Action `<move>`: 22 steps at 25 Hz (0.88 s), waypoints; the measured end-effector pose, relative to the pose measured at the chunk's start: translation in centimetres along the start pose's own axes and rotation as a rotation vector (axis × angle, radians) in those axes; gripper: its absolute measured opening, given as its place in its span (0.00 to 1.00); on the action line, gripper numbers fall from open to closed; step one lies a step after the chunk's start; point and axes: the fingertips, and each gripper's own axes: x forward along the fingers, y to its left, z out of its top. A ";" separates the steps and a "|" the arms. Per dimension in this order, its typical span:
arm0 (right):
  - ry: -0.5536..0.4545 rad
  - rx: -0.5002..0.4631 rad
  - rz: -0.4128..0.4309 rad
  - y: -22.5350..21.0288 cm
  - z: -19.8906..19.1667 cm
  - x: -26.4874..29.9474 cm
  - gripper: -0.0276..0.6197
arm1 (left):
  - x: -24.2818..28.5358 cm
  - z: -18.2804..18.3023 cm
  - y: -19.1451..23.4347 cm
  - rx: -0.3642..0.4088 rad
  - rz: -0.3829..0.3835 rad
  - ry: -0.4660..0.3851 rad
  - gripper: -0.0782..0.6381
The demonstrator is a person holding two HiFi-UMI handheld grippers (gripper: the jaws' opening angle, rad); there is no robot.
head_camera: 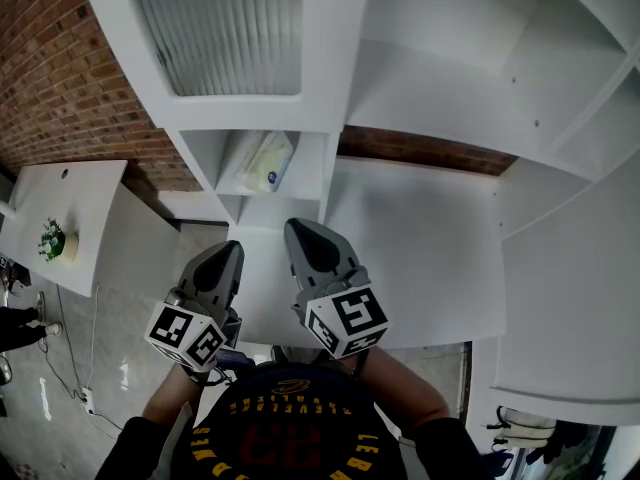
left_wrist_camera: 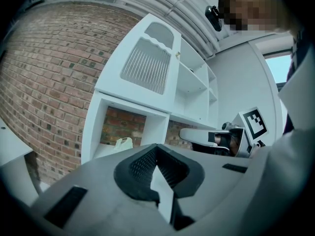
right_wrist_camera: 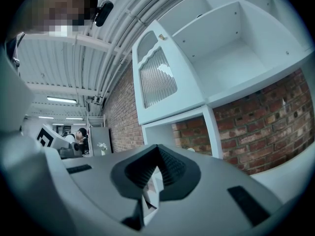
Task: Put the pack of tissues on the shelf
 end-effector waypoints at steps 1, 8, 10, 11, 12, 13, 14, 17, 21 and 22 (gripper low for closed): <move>0.001 0.000 0.000 0.0 0.0 0.1 0.04 | 0.0 0.0 0.1 0.000 0.000 0.000 0.11; 0.007 -0.014 0.008 0.3 -0.1 0.3 0.04 | 0.0 -0.1 0.4 0.001 0.003 0.000 0.11; 0.010 -0.017 0.014 0.4 -0.2 0.3 0.04 | 0.0 -0.2 0.5 0.000 0.005 0.000 0.11; 0.011 -0.018 0.017 0.5 -0.3 0.4 0.04 | 0.1 -0.3 0.6 0.000 0.005 0.000 0.11; 0.011 -0.019 0.020 0.6 -0.3 0.4 0.04 | 0.1 -0.3 0.6 0.002 0.006 0.001 0.11; 0.011 -0.020 0.022 0.6 -0.3 0.4 0.04 | 0.1 -0.3 0.6 0.003 0.005 0.002 0.11; 0.011 -0.020 0.025 0.7 -0.3 0.4 0.04 | 0.1 -0.3 0.6 0.003 0.004 0.004 0.11; 0.007 -0.028 0.030 0.8 -0.2 0.3 0.04 | 0.2 -0.4 0.5 0.003 0.004 0.004 0.11; 0.006 -0.038 0.035 0.9 -0.1 0.2 0.04 | 0.3 -0.2 0.2 0.001 0.001 0.010 0.11; 0.006 -0.039 0.037 1.0 -0.1 0.1 0.04 | 0.3 -0.1 0.2 0.001 0.001 0.011 0.11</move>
